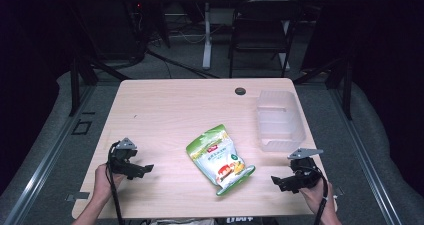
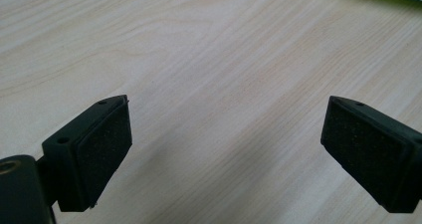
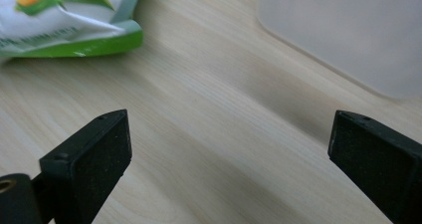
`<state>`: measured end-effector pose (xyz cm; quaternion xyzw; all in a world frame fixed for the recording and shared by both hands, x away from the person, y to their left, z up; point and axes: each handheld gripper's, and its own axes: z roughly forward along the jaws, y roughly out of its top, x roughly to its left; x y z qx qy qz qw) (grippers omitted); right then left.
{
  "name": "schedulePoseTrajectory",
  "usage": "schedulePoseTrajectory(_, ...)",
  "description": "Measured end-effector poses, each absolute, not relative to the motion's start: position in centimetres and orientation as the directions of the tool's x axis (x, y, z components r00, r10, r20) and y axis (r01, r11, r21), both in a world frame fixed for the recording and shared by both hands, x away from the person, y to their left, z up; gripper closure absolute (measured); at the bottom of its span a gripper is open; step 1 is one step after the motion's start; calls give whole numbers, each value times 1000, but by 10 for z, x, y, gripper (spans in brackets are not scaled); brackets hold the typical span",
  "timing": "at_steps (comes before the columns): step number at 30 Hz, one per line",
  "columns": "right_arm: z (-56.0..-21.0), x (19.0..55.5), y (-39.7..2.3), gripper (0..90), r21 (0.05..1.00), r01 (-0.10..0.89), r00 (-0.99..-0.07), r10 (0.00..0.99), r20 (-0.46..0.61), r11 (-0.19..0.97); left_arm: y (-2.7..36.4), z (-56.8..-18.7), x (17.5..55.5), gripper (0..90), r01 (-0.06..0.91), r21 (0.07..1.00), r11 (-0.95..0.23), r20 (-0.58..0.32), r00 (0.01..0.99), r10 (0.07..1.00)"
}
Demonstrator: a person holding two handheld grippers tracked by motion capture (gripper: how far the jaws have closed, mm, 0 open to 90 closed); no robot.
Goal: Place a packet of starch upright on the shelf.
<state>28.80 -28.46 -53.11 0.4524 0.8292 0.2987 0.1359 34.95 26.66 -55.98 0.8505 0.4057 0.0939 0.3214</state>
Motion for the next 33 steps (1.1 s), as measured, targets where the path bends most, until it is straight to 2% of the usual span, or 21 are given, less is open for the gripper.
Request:
schedulePoseTrajectory(6,-532,288,-280,31,615,666,-581,811,74,421,266,-560,350,57,628,627,-460,-106,654,749)
schedulePoseTrajectory(23,-528,289,-273,44,604,660,-601,796,68,447,266,-559,350,56,631,634,-446,-123,652,748)
schedulePoseTrajectory(28,-524,291,-263,181,611,633,-634,771,58,475,266,-557,349,54,633,636,-441,-132,652,747)
schedulePoseTrajectory(29,-524,291,-263,181,611,633,-634,771,58,475,266,-557,349,54,633,639,-438,-131,650,748)
schedulePoseTrajectory(31,-522,291,-259,258,621,622,-637,769,47,478,266,-557,349,54,631,640,-438,-128,650,749)
schedulePoseTrajectory(33,-520,294,-255,274,626,615,-647,761,53,480,266,-557,349,54,635,640,-433,-134,647,751)
